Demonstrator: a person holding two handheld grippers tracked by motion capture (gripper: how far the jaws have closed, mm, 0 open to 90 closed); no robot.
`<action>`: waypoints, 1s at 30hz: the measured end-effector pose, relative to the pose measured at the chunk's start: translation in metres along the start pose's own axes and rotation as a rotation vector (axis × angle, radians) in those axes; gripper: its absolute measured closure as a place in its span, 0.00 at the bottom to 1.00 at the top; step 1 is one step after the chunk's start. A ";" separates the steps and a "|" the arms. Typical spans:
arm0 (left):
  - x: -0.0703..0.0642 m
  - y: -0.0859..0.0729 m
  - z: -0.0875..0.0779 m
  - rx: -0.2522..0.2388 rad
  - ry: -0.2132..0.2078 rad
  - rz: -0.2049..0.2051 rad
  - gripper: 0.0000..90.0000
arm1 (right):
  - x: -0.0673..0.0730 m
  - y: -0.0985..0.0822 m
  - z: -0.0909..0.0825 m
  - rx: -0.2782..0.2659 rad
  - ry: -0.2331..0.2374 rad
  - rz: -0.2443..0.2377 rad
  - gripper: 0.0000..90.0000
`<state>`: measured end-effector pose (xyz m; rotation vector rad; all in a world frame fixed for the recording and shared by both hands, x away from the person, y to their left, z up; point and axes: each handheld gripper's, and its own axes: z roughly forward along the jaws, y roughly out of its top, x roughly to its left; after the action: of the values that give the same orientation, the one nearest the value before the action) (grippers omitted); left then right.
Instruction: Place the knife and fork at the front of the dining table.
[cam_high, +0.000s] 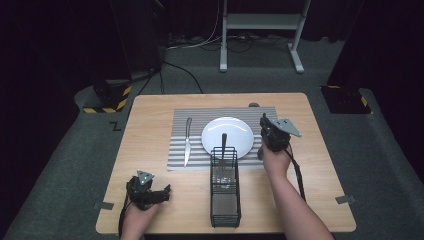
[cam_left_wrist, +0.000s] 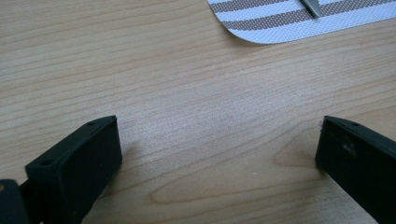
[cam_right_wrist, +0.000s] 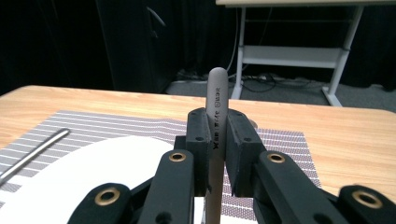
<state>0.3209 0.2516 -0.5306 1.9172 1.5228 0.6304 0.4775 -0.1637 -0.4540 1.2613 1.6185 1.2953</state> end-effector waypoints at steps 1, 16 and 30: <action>0.000 0.000 0.000 0.000 0.000 0.000 0.01 | 0.000 0.000 0.004 0.008 -0.005 0.003 0.90; 0.000 0.000 0.000 0.000 0.001 0.000 0.01 | -0.005 -0.011 0.063 0.146 -0.035 0.042 0.90; 0.000 0.000 0.000 -0.002 0.001 -0.001 0.01 | -0.008 -0.016 0.087 0.261 -0.057 0.057 0.90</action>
<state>0.3207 0.2515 -0.5307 1.9143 1.5232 0.6318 0.5558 -0.1473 -0.4921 1.4963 1.7642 1.0958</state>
